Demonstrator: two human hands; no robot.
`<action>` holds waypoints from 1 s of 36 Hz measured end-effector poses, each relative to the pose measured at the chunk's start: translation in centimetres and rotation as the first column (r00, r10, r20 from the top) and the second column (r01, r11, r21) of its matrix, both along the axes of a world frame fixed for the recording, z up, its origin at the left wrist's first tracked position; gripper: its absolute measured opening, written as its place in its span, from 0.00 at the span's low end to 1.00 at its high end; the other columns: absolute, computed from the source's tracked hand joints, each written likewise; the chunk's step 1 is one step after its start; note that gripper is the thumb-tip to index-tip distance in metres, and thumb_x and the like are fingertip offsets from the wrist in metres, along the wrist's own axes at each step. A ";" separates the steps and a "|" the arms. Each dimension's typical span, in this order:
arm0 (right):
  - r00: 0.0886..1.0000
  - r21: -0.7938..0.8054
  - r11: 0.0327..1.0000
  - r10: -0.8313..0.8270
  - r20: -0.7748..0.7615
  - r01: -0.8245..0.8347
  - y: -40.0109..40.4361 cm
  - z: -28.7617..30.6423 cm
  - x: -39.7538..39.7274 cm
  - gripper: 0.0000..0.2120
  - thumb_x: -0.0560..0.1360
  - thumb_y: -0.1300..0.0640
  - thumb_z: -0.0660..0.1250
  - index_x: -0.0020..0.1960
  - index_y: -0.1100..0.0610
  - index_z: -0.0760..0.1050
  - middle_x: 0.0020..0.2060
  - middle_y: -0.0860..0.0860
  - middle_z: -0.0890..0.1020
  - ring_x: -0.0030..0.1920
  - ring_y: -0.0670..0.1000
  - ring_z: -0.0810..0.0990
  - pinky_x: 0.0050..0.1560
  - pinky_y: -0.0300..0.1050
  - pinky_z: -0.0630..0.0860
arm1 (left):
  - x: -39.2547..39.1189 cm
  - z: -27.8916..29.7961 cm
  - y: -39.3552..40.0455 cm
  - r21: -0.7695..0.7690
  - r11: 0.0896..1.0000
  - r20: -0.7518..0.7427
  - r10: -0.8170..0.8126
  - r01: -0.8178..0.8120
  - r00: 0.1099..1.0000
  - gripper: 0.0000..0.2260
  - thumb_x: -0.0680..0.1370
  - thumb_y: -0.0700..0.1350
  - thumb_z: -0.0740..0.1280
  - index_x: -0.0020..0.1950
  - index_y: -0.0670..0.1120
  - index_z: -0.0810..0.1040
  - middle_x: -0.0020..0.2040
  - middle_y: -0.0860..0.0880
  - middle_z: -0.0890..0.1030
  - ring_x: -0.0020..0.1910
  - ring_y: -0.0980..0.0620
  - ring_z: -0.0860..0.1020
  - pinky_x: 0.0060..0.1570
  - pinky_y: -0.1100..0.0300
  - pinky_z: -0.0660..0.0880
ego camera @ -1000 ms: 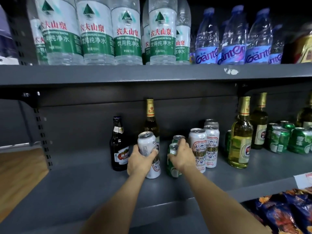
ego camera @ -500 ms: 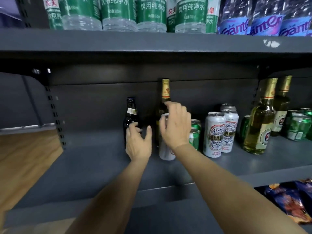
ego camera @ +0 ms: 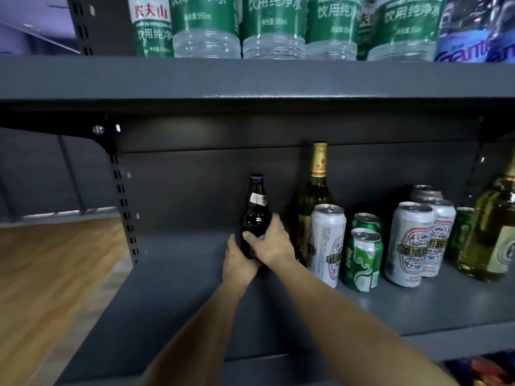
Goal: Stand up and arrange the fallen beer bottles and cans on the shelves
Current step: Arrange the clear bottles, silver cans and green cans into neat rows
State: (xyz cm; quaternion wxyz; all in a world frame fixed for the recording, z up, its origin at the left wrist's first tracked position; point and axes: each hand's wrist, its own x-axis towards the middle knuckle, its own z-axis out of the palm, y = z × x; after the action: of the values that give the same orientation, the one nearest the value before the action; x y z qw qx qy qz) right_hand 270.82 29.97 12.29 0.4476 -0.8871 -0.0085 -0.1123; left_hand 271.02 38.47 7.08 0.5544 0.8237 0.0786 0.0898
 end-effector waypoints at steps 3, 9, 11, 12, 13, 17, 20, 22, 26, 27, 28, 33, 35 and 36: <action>0.999 -0.018 0.999 -0.040 0.005 0.040 0.5 0.5 1.0 0.38 0.71 0.39 0.71 0.71 0.58 0.60 0.66 0.55 0.72 0.66 0.58 0.71 0.64 0.55 0.71 | 1.6 -0.8 0.2 -0.060 0.997 -0.004 -0.042 0.041 0.999 0.51 0.56 0.66 0.71 0.75 0.53 0.57 0.68 0.51 0.74 0.64 0.51 0.75 0.63 0.49 0.74; 0.987 -0.042 0.986 -0.160 0.024 0.161 1.7 2.0 2.8 0.31 0.73 0.35 0.65 0.64 0.57 0.67 0.57 0.56 0.79 0.59 0.59 0.77 0.56 0.54 0.76 | 2.0 0.0 -0.3 -0.005 0.999 -0.017 -0.043 0.042 0.999 0.41 0.70 0.52 0.75 0.77 0.52 0.57 0.65 0.49 0.76 0.62 0.47 0.76 0.55 0.55 0.74; 0.982 -0.041 0.981 -0.188 0.014 0.188 2.0 2.4 3.1 0.28 0.75 0.36 0.63 0.62 0.58 0.68 0.55 0.56 0.80 0.56 0.59 0.79 0.53 0.53 0.77 | 2.3 0.1 -0.1 0.024 1.000 -0.015 -0.003 0.003 1.000 0.32 0.72 0.51 0.72 0.72 0.51 0.63 0.60 0.48 0.78 0.57 0.46 0.78 0.53 0.53 0.77; 0.981 -0.034 0.980 -0.195 0.009 0.195 2.1 2.5 3.1 0.27 0.75 0.37 0.63 0.61 0.58 0.68 0.54 0.56 0.80 0.55 0.58 0.79 0.51 0.52 0.78 | 2.3 0.1 0.0 0.032 0.999 -0.005 0.009 -0.009 1.000 0.29 0.71 0.51 0.72 0.70 0.51 0.65 0.58 0.48 0.79 0.55 0.46 0.79 0.52 0.51 0.78; 0.980 -0.027 0.980 -0.197 0.006 0.197 2.2 2.6 3.0 0.27 0.75 0.37 0.64 0.60 0.58 0.69 0.53 0.55 0.80 0.54 0.58 0.80 0.49 0.52 0.78 | 2.2 0.3 0.2 0.041 0.999 -0.005 0.015 -0.015 1.000 0.27 0.71 0.51 0.72 0.67 0.51 0.67 0.56 0.48 0.80 0.53 0.46 0.79 0.52 0.49 0.78; 0.984 -0.024 0.984 -0.178 0.014 0.178 2.4 2.9 1.6 0.26 0.74 0.36 0.66 0.59 0.58 0.73 0.52 0.55 0.81 0.52 0.57 0.80 0.48 0.50 0.78 | 0.9 0.6 0.7 0.053 0.998 -0.018 0.020 -0.019 1.000 0.28 0.67 0.53 0.73 0.64 0.53 0.68 0.53 0.48 0.81 0.52 0.45 0.80 0.51 0.48 0.79; 0.986 -0.044 0.985 -0.166 0.033 0.167 2.3 3.1 -0.5 0.26 0.75 0.38 0.65 0.61 0.58 0.70 0.57 0.56 0.79 0.58 0.59 0.78 0.51 0.50 0.74 | -1.1 0.8 0.7 0.062 0.998 -0.013 0.020 -0.020 1.000 0.29 0.65 0.54 0.73 0.64 0.54 0.68 0.53 0.49 0.80 0.52 0.45 0.80 0.51 0.47 0.79; 0.987 -0.051 0.986 -0.156 0.049 0.158 2.0 3.2 -2.0 0.26 0.75 0.38 0.65 0.61 0.57 0.68 0.58 0.55 0.78 0.58 0.59 0.78 0.50 0.50 0.73 | -2.7 0.9 0.6 0.061 0.998 -0.010 0.018 -0.018 1.000 0.28 0.64 0.55 0.73 0.61 0.54 0.69 0.52 0.49 0.81 0.50 0.45 0.80 0.50 0.47 0.80; 0.981 -0.038 0.985 -0.167 0.101 0.171 0.9 3.5 -5.8 0.26 0.75 0.38 0.64 0.62 0.56 0.68 0.57 0.54 0.78 0.57 0.57 0.78 0.47 0.48 0.72 | -6.6 1.8 -0.5 0.112 0.993 0.045 0.021 -0.026 0.999 0.23 0.67 0.55 0.73 0.58 0.52 0.70 0.49 0.48 0.81 0.49 0.44 0.80 0.49 0.47 0.79; 0.977 -0.031 0.983 -0.175 0.118 0.180 0.4 3.6 -7.1 0.26 0.75 0.37 0.64 0.62 0.56 0.68 0.57 0.54 0.78 0.57 0.57 0.78 0.47 0.47 0.70 | -7.8 2.1 -0.9 0.129 0.991 0.054 0.018 -0.025 0.998 0.22 0.68 0.54 0.73 0.58 0.52 0.70 0.49 0.48 0.81 0.49 0.43 0.80 0.48 0.48 0.79; 0.973 -0.022 0.982 -0.180 0.142 0.185 -0.2 3.6 -8.3 0.26 0.76 0.37 0.64 0.62 0.56 0.68 0.57 0.54 0.78 0.58 0.57 0.77 0.46 0.47 0.69 | -8.9 2.3 -1.3 0.137 0.990 0.069 0.011 -0.020 0.998 0.21 0.69 0.54 0.73 0.57 0.51 0.70 0.49 0.48 0.81 0.49 0.43 0.79 0.48 0.48 0.79; 0.957 -0.022 0.979 -0.193 0.215 0.203 -4.3 3.7 -15.6 0.25 0.76 0.37 0.63 0.61 0.57 0.68 0.57 0.54 0.79 0.58 0.57 0.77 0.44 0.46 0.67 | -15.5 2.7 -5.3 0.150 0.989 0.139 -0.022 0.001 0.990 0.18 0.71 0.52 0.72 0.55 0.50 0.69 0.47 0.47 0.81 0.46 0.43 0.79 0.46 0.49 0.79; 0.947 -0.062 0.969 -0.219 0.235 0.240 -6.6 3.9 -18.6 0.25 0.76 0.37 0.62 0.61 0.57 0.68 0.56 0.53 0.79 0.57 0.57 0.77 0.43 0.46 0.67 | -18.4 2.8 -7.8 0.145 0.989 0.149 -0.034 0.012 0.988 0.17 0.72 0.52 0.70 0.56 0.50 0.69 0.48 0.47 0.81 0.47 0.42 0.80 0.46 0.48 0.79; 0.939 -0.081 0.961 -0.236 0.249 0.263 -7.8 3.9 -20.1 0.25 0.76 0.37 0.62 0.60 0.57 0.68 0.55 0.53 0.79 0.56 0.56 0.78 0.43 0.46 0.66 | -19.6 2.9 -9.2 0.137 0.990 0.149 -0.052 0.031 0.988 0.17 0.72 0.52 0.69 0.57 0.49 0.69 0.49 0.46 0.81 0.48 0.42 0.80 0.47 0.47 0.79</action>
State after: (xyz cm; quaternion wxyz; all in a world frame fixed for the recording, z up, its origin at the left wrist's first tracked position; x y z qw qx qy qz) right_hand 250.74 22.15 16.21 0.3746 -0.8851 0.0444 -0.2727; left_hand 251.40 29.29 9.94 0.5040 0.8512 0.0126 0.1457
